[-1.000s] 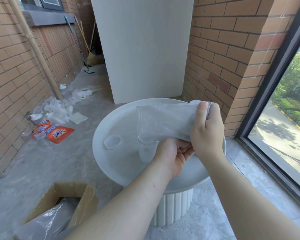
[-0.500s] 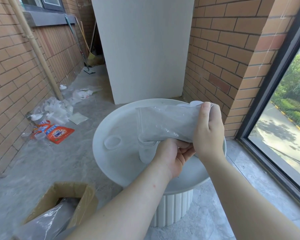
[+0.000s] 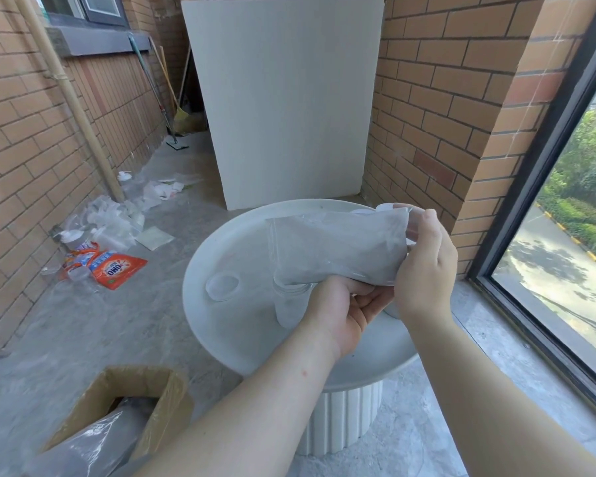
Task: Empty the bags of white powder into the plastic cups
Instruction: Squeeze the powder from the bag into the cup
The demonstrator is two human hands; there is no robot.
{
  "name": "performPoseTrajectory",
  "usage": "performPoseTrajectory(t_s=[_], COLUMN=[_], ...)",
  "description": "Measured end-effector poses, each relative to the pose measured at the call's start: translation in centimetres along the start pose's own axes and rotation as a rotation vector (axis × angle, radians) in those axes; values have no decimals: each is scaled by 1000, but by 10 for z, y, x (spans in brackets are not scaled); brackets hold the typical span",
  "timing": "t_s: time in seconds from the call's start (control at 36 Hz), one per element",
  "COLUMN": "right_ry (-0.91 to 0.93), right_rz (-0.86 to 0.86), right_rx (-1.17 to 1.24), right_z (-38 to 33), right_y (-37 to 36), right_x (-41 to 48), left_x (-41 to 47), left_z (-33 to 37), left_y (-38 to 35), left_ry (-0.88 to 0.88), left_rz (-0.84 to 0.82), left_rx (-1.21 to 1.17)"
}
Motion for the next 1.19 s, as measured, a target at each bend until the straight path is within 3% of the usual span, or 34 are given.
performPoseTrajectory(t_s=[0.25, 0.58, 1.19], right_ry=[102, 230, 306], right_rz=[-21, -21, -65], right_rx=[-17, -232, -299], right_z=[-6, 1, -11], right_y=[3, 0, -4], right_x=[-2, -2, 4], left_x=[1, 2, 2], left_z=[0, 0, -3], left_y=[0, 0, -2], left_ry=[5, 14, 14], left_rz=[-8, -31, -81], left_rx=[-44, -50, -148])
Point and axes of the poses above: each hand's wrist, its own x-axis towards the middle knuckle, its own y-axis out of the back of the hand, z = x × y, the point moved 3 cm from there along x, towards the middle knuckle, and after that the axes turned 6 degrees about -z, right-handed, at the moved point
